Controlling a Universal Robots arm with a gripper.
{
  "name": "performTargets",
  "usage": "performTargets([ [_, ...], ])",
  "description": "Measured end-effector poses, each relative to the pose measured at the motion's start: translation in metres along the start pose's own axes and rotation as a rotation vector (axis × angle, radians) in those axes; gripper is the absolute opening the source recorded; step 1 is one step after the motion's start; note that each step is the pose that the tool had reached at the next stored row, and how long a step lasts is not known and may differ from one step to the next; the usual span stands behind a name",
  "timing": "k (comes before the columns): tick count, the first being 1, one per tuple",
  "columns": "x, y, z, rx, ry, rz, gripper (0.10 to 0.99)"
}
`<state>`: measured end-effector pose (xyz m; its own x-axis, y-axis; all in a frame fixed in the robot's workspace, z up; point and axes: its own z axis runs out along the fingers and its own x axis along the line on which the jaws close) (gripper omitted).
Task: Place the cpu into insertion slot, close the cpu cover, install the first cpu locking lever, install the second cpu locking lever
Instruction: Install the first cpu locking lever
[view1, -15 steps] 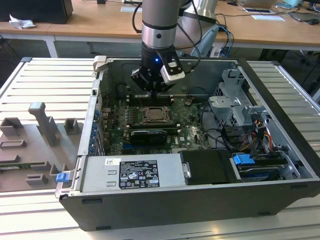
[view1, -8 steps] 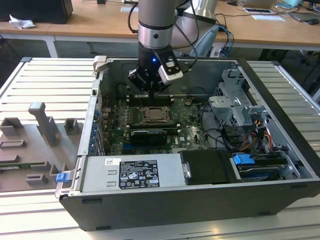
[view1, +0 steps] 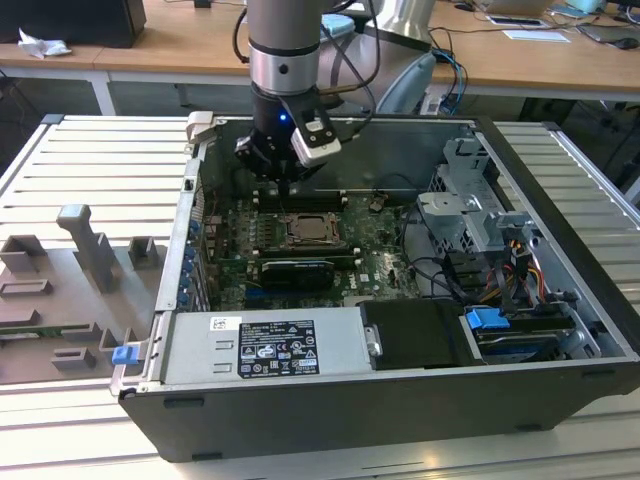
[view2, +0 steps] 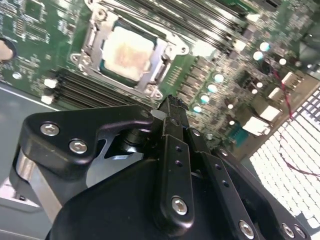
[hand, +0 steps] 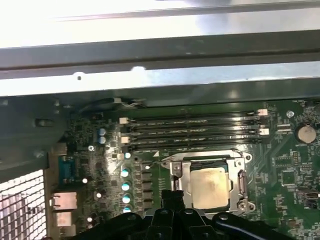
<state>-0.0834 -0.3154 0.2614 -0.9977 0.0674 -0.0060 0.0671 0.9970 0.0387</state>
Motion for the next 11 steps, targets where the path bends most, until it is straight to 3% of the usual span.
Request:
performTargets([
  [4,0.0136,0.0011,0.0000,0.000,-0.0013,0.000,0.106],
  [8,0.0212,0.0042,0.0000,0.000,-0.0013,0.000,0.106],
  [11,0.0237,0.0103,0.0003,0.000,-0.0013,0.000,0.106],
])
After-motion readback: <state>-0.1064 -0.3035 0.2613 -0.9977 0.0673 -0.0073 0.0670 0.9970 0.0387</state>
